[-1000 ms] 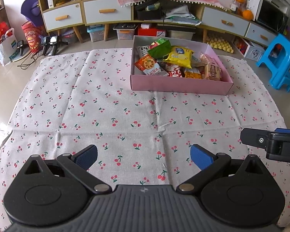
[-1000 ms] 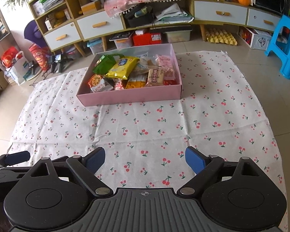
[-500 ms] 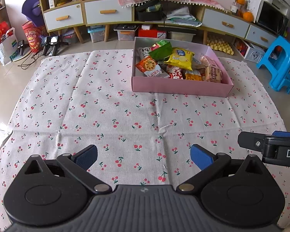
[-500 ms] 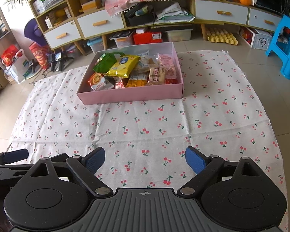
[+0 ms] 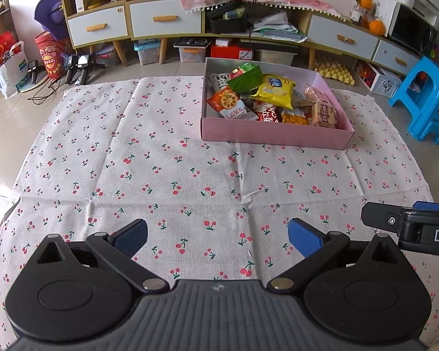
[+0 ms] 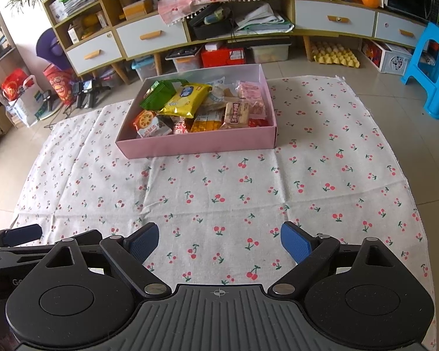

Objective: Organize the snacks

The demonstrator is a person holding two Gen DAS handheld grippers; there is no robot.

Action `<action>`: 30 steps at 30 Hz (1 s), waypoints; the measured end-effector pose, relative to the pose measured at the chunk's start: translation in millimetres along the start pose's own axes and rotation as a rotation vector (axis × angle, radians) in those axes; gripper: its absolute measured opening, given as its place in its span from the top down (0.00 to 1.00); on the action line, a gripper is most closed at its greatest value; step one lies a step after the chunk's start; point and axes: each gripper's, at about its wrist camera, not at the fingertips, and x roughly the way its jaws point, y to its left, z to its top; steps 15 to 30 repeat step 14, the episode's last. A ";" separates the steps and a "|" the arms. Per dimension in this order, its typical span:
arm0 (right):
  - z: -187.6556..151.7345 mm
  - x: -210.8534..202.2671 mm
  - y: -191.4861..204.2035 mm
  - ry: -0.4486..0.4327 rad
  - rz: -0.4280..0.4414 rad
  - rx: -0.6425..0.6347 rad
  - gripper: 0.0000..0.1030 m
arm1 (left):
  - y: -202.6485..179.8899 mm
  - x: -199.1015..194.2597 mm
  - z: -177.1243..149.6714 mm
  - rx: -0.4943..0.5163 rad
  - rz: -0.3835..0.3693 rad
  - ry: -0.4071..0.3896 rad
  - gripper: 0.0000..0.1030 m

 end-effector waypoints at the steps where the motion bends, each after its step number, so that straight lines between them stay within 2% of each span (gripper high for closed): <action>1: -0.1 0.2 0.2 0.000 0.000 0.000 0.10 | 0.0 -0.1 0.0 0.000 0.001 0.000 0.01; 30: -0.4 0.4 0.7 0.001 -0.001 0.000 0.10 | -0.9 -0.9 0.0 0.003 0.005 -0.004 0.01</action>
